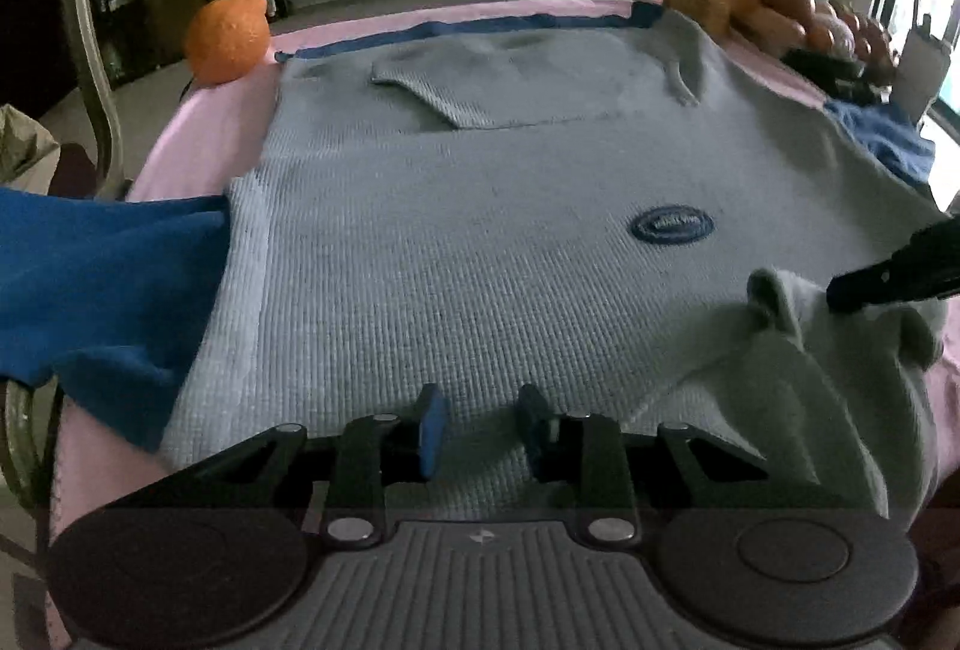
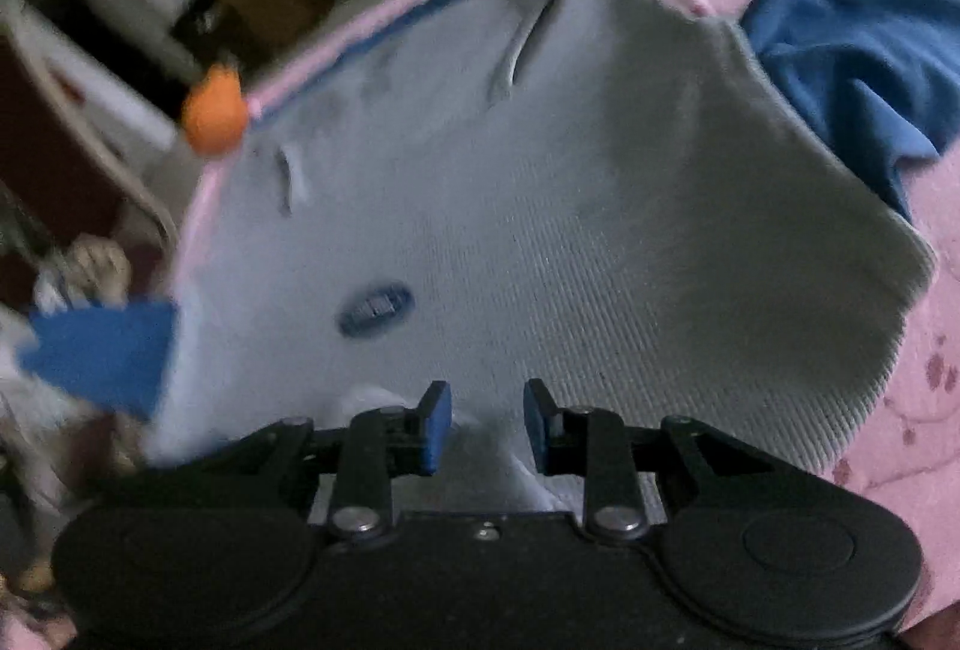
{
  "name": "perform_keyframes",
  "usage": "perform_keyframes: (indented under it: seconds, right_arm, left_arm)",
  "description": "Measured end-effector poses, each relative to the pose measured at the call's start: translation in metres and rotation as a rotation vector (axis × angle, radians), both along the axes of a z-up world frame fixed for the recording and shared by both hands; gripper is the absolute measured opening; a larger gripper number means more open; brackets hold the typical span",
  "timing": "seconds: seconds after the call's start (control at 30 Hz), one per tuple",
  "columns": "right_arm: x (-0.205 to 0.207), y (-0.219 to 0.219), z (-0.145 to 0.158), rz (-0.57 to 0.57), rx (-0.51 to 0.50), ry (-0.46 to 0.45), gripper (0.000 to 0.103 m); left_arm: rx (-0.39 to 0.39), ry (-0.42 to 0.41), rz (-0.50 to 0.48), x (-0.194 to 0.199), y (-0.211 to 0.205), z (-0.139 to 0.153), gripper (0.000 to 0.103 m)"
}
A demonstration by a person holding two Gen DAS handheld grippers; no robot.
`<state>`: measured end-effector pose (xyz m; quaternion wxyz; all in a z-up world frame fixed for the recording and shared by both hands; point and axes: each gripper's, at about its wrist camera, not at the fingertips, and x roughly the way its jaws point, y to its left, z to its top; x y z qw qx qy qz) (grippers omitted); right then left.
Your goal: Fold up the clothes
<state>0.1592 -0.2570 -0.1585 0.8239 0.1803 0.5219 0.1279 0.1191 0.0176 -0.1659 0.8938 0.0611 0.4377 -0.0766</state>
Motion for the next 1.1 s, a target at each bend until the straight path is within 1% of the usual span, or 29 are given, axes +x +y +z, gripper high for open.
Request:
perform_keyframes:
  seconds: [0.07, 0.13, 0.17, 0.23, 0.33, 0.4, 0.43, 0.5, 0.53, 0.57, 0.63, 0.67, 0.7, 0.73, 0.77, 0.8, 0.87, 0.97, 1.0, 1.07, 1.1]
  right_arm:
    - [-0.01, 0.007, 0.004, 0.039, -0.064, -0.019, 0.023]
    - [-0.027, 0.009, 0.007, 0.045, -0.09, -0.008, 0.024]
    - [-0.037, 0.008, 0.008, 0.037, -0.097, -0.009, 0.024]
    - [-0.055, 0.005, 0.012, 0.009, -0.103, -0.027, 0.024]
    - [-0.072, 0.001, 0.024, -0.053, -0.051, -0.099, 0.024]
    - [-0.071, 0.001, 0.03, -0.077, -0.027, -0.148, 0.024]
    - [-0.068, 0.003, 0.03, -0.083, -0.02, -0.155, 0.024]
    - [-0.06, 0.011, 0.025, -0.077, -0.005, -0.133, 0.024]
    - [-0.056, 0.017, 0.02, -0.066, -0.006, -0.102, 0.023]
    - [-0.054, 0.023, 0.016, -0.052, -0.032, -0.087, 0.023]
    - [-0.05, 0.034, 0.009, -0.024, -0.1, -0.07, 0.023]
    - [-0.05, 0.038, 0.01, -0.004, -0.125, -0.075, 0.024]
    - [-0.051, 0.041, 0.011, 0.018, -0.147, -0.085, 0.026]
    - [-0.053, 0.042, 0.013, 0.03, -0.154, -0.094, 0.028]
    - [-0.056, 0.04, 0.017, 0.029, -0.147, -0.105, 0.028]
    - [-0.059, 0.038, 0.023, 0.026, -0.137, -0.117, 0.029]
    - [-0.065, 0.032, 0.044, 0.006, -0.087, -0.157, 0.031]
    - [-0.072, 0.03, 0.088, -0.016, -0.003, -0.24, 0.044]
    - [-0.072, 0.032, 0.103, -0.02, 0.033, -0.264, 0.051]
    - [-0.07, 0.041, 0.131, -0.025, 0.124, -0.305, 0.057]
    - [-0.068, 0.046, 0.143, -0.028, 0.175, -0.319, 0.062]
  left_arm:
    - [0.027, 0.025, -0.01, -0.011, -0.003, 0.004, 0.027]
    - [0.051, 0.037, -0.025, -0.024, -0.006, 0.008, 0.023]
    - [0.028, 0.027, -0.018, -0.03, -0.004, 0.011, 0.023]
    - [-0.042, -0.004, 0.006, -0.04, 0.003, 0.019, 0.024]
    - [-0.113, -0.083, 0.056, -0.039, 0.009, 0.032, 0.024]
    - [-0.142, -0.069, 0.077, -0.03, 0.005, 0.029, 0.024]
    - [-0.155, -0.058, 0.086, -0.025, 0.003, 0.027, 0.023]
    - [-0.134, -0.01, 0.062, -0.019, -0.01, 0.018, 0.021]
    - [-0.1, 0.035, 0.025, -0.017, -0.018, 0.011, 0.019]
    - [-0.053, 0.038, -0.011, -0.021, -0.027, 0.007, 0.019]
    - [0.047, 0.009, -0.074, -0.032, -0.042, 0.005, 0.019]
    - [0.066, 0.0, -0.086, -0.035, -0.044, 0.006, 0.019]
    - [0.06, 0.0, -0.082, -0.038, -0.04, 0.007, 0.022]
    - [0.037, 0.003, -0.061, -0.039, -0.033, 0.012, 0.031]
    - [0.009, 0.0, -0.029, -0.04, -0.022, 0.019, 0.034]
    - [-0.025, -0.016, 0.013, -0.04, -0.009, 0.029, 0.033]
    - [-0.1, -0.059, 0.102, -0.042, 0.021, 0.051, 0.033]
    - [-0.235, -0.129, 0.243, -0.048, 0.078, 0.09, 0.033]
    - [-0.277, -0.151, 0.282, -0.051, 0.096, 0.101, 0.033]
    - [-0.363, -0.214, 0.359, -0.06, 0.14, 0.123, 0.035]
    - [-0.388, -0.241, 0.387, -0.065, 0.159, 0.129, 0.037]
